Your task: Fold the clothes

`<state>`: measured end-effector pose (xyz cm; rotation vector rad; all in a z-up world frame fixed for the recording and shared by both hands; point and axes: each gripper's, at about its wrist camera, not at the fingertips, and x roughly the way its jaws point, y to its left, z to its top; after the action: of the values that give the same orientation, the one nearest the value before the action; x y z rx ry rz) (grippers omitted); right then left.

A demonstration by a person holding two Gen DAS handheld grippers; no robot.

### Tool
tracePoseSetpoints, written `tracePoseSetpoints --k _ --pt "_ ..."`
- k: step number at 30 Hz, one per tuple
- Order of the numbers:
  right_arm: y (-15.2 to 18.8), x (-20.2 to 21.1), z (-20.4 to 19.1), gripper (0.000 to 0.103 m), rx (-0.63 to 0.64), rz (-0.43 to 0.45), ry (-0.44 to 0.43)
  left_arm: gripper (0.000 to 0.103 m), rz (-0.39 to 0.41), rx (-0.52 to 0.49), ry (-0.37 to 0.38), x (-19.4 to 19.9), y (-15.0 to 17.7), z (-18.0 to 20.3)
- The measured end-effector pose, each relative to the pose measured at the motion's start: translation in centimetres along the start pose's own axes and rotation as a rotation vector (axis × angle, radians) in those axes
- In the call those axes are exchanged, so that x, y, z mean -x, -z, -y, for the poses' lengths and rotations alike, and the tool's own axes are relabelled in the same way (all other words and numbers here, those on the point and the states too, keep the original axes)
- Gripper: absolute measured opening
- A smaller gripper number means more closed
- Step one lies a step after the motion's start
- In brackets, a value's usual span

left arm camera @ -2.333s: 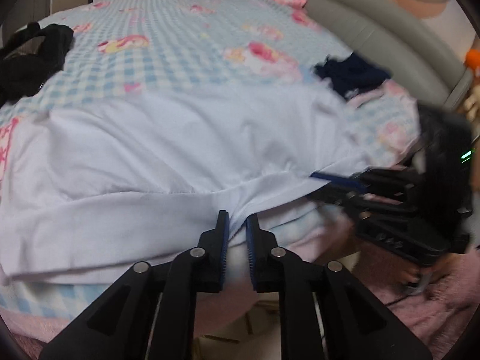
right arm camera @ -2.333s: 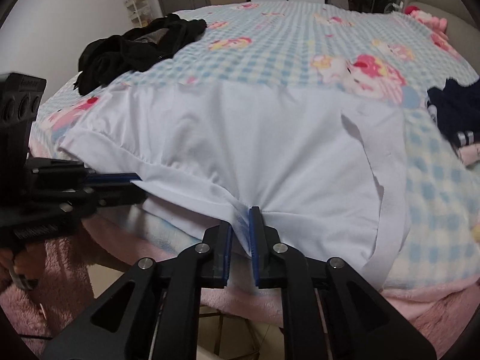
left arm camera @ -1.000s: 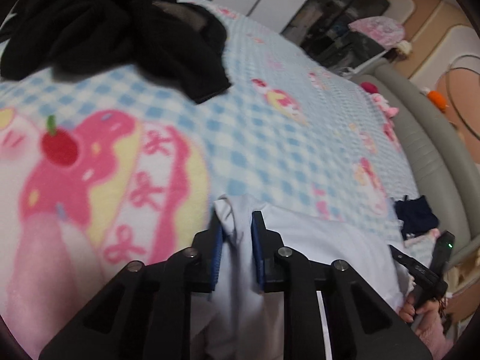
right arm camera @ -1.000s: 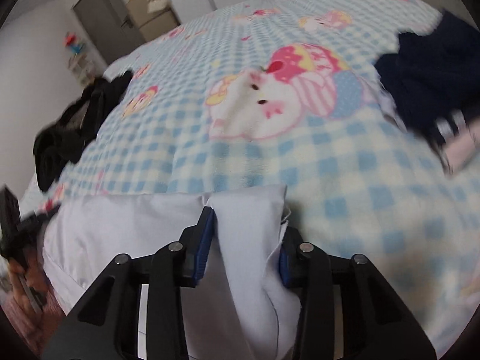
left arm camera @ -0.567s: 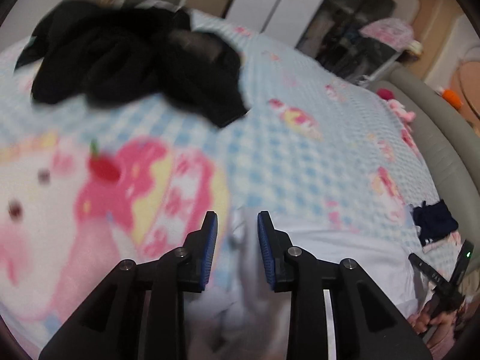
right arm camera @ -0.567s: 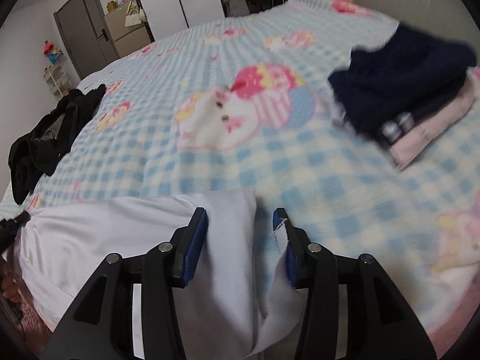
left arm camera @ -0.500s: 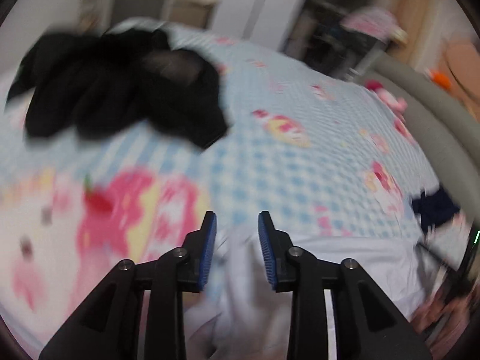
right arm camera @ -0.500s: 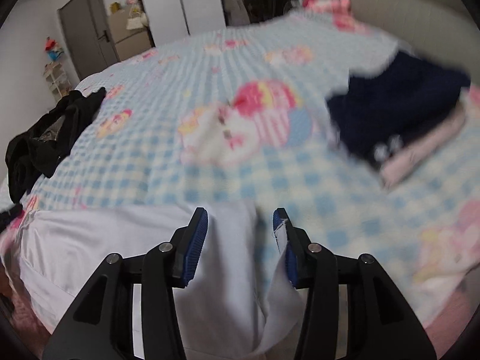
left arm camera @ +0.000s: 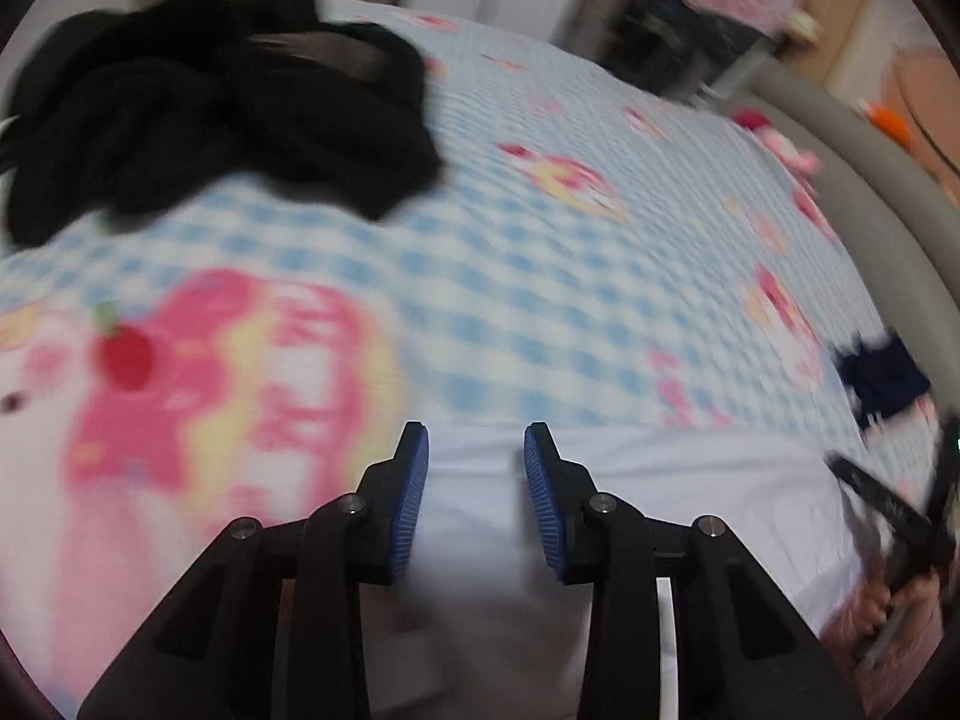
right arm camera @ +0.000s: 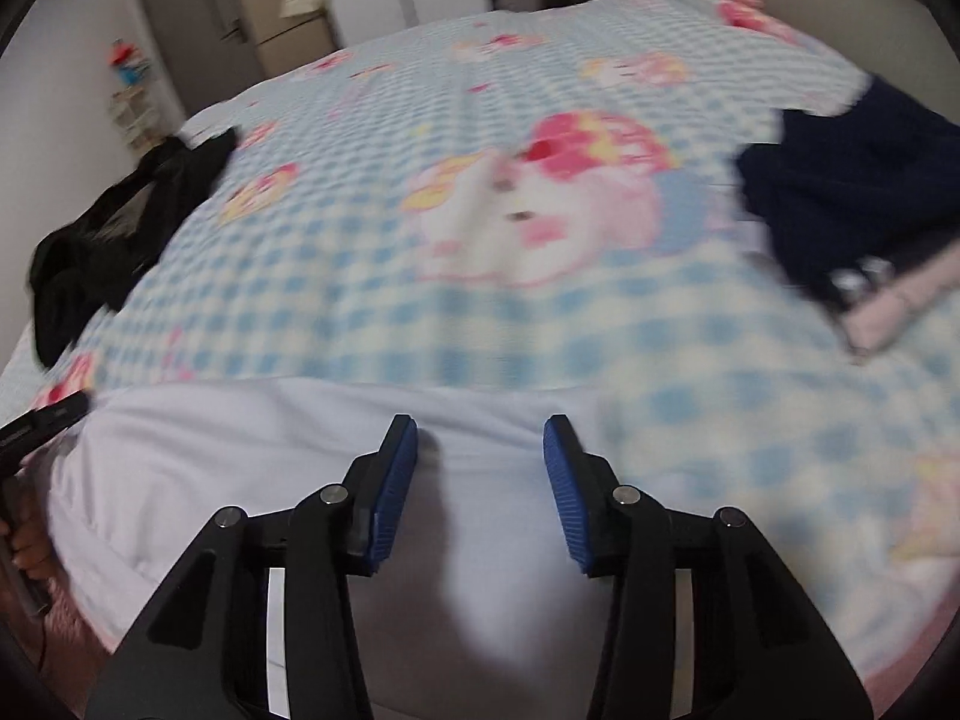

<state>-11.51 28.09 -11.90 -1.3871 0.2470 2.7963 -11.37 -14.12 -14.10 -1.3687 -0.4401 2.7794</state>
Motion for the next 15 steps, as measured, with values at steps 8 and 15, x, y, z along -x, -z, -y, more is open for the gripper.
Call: tracePoseSetpoints --k 8,15 --pt "0.7 4.6 0.0 0.053 -0.030 0.122 0.001 0.060 0.180 -0.095 0.081 6.5 2.1 5.1" --pt "2.7 5.7 -8.4 0.058 0.167 0.150 -0.107 0.062 0.069 -0.357 0.122 4.0 6.6 14.4"
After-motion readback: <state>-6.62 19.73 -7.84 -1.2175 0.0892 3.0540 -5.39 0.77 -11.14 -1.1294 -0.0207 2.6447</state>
